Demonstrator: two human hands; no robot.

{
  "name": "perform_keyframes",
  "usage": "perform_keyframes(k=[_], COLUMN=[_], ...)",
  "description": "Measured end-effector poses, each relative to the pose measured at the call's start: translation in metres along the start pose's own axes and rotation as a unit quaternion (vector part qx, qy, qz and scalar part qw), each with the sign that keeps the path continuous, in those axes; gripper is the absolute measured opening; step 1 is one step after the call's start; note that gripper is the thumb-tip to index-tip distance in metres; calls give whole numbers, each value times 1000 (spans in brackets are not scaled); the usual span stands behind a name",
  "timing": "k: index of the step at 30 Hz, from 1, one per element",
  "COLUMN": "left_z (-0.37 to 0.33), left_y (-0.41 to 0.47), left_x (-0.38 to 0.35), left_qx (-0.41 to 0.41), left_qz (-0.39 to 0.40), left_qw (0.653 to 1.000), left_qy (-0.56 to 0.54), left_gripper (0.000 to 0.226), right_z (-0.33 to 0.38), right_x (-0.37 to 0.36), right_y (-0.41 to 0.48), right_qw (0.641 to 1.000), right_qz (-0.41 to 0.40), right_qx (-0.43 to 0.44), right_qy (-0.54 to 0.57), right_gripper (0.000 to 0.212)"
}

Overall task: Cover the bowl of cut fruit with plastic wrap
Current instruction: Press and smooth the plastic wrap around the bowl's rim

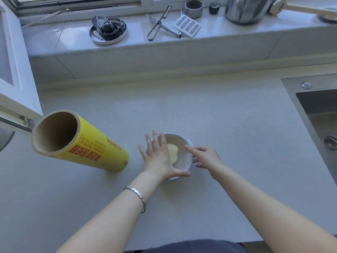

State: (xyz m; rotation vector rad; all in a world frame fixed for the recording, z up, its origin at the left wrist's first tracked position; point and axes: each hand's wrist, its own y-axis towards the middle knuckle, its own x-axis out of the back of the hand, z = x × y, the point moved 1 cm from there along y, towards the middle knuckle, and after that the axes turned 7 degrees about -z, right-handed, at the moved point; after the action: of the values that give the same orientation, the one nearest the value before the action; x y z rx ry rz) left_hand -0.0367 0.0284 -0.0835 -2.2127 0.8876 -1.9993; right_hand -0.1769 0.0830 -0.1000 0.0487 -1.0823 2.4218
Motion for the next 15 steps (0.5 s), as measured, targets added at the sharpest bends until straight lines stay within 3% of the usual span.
perform_keyframes(k=[4,9,15], left_z=[8,10,9], left_y=[7,9,9], left_x=[7,1,2], left_qx=[-135,-120,-110], left_qz=[20,34,36], left_qw=[987,988,990], left_qy=[90,94,86], left_gripper=[149,148,146], right_z=[8,14,6], right_x=[-6,-4,-5], right_y=[3,-3,7], right_qw=[987,980,991], right_qz=[-103,-144,-124], right_qx=[89,123,51], right_qy=[-82,-61,29], right_gripper=[17,20,20])
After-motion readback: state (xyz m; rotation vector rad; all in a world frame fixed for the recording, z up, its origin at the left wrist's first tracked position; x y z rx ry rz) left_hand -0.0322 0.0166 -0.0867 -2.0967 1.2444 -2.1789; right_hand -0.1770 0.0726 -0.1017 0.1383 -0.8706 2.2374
